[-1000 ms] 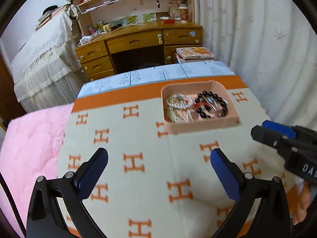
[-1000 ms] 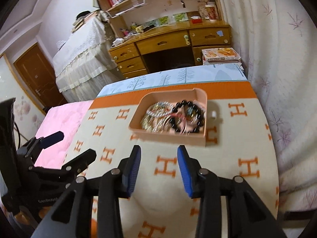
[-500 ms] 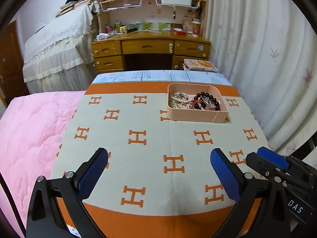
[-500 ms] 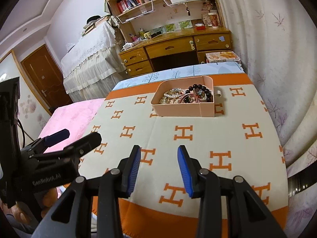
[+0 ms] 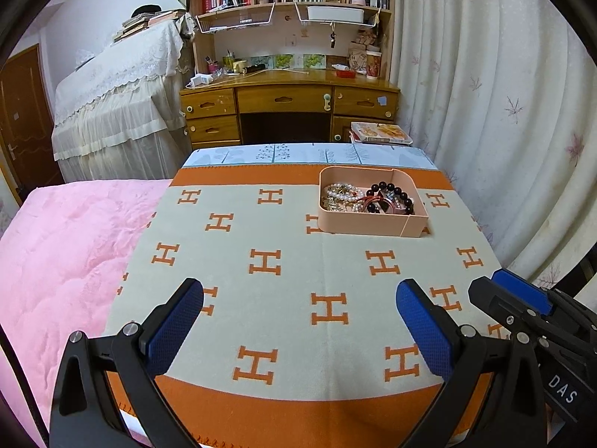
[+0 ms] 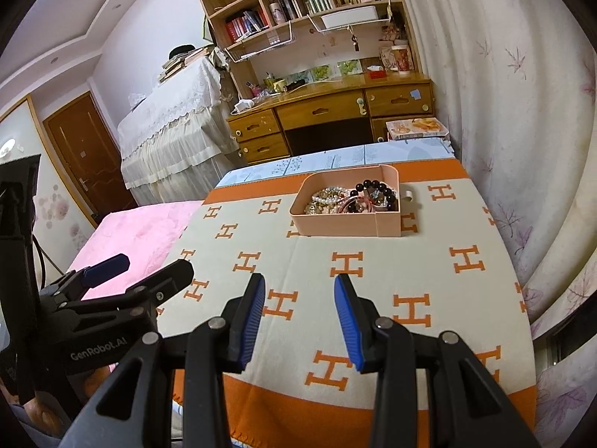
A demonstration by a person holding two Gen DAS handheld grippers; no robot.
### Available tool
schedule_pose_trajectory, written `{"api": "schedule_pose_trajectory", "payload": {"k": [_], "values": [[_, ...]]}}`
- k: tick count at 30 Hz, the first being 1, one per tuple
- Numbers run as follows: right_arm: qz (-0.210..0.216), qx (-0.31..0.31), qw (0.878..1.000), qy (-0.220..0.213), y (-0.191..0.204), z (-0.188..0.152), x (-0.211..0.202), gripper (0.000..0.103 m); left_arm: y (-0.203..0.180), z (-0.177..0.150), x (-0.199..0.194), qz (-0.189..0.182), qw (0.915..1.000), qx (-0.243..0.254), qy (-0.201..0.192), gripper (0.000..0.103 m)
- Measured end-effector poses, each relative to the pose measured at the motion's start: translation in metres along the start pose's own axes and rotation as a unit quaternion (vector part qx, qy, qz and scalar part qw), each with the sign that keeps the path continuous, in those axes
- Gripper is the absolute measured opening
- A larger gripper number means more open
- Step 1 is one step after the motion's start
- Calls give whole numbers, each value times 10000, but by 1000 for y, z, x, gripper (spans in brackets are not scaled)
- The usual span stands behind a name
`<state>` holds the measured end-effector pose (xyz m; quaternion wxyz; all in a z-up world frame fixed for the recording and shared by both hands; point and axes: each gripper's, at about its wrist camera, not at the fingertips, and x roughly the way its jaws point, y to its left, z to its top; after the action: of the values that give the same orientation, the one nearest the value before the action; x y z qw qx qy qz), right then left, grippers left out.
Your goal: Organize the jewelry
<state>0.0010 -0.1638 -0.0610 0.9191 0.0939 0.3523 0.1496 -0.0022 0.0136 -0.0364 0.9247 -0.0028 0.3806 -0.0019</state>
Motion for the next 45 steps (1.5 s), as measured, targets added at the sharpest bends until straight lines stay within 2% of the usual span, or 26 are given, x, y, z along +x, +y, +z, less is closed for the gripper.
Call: {"api": "schedule_pose_trajectory", "payload": {"k": [45], "values": [[30, -75, 10000, 44, 4, -3, 3, 39, 7, -10, 2, 46, 10000, -23, 52, 102]]}}
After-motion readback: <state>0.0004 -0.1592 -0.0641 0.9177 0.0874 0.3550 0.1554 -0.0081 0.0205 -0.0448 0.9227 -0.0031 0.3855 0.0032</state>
